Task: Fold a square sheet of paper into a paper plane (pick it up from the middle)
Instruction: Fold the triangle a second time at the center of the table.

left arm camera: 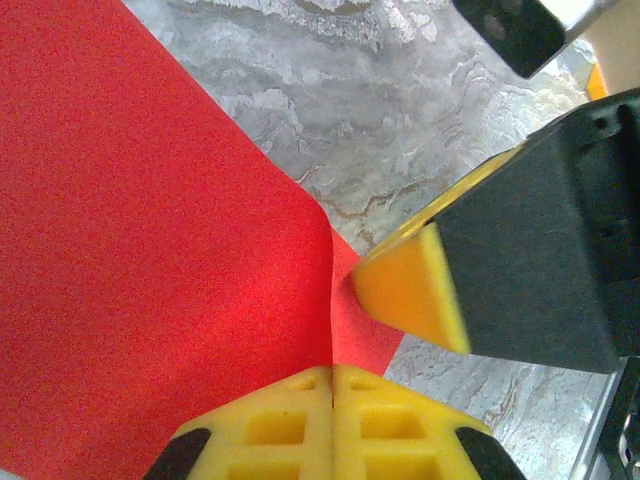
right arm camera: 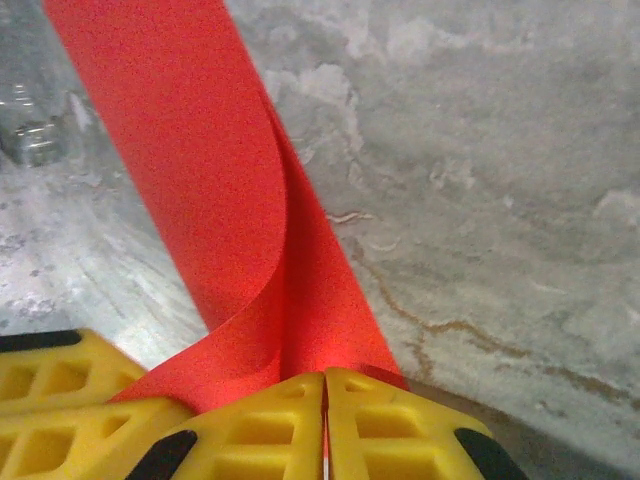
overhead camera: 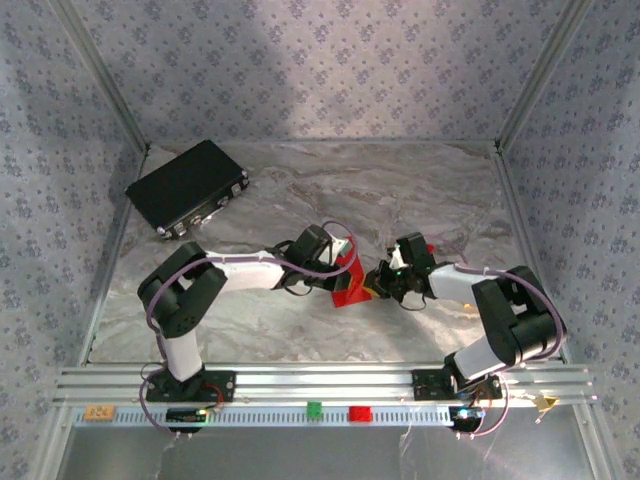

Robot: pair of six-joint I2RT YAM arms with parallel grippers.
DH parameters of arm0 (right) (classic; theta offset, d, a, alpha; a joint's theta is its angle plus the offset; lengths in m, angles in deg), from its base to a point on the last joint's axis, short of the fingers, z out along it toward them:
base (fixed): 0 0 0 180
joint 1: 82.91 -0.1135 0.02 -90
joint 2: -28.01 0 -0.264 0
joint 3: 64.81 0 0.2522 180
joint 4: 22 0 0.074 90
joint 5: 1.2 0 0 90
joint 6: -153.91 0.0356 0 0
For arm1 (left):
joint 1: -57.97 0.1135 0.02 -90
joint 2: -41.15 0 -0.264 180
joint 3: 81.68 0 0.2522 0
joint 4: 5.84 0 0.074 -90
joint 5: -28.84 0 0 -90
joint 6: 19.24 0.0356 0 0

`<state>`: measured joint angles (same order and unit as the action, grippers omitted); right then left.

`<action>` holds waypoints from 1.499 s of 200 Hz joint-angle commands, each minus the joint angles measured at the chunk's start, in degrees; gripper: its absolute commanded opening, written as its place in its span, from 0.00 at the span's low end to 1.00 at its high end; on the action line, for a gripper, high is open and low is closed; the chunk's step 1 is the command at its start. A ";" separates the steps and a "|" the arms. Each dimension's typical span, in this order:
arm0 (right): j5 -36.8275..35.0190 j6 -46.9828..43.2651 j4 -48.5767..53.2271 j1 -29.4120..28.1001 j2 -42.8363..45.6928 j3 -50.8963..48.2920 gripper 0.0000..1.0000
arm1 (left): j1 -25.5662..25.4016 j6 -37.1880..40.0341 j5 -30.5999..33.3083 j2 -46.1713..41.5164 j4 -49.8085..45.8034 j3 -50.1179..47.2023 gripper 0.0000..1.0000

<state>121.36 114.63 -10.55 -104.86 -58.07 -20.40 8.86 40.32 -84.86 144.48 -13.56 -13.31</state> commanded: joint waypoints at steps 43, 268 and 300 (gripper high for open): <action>-9.35 -1.79 13.93 -4.41 -1.35 3.41 0.07 | 1.25 2.64 -3.67 0.65 -1.59 0.64 0.00; -9.35 2.03 6.52 -6.41 -2.33 2.13 0.07 | 3.30 7.39 1.49 0.35 -8.53 2.78 0.00; -9.36 1.84 6.42 -6.40 -2.45 2.22 0.07 | 4.00 7.74 2.33 0.64 -8.84 2.77 0.00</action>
<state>114.97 116.88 -8.45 -110.87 -60.48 -16.84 12.23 46.35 -83.94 144.50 -20.71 -12.37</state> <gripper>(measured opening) 0.071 0.047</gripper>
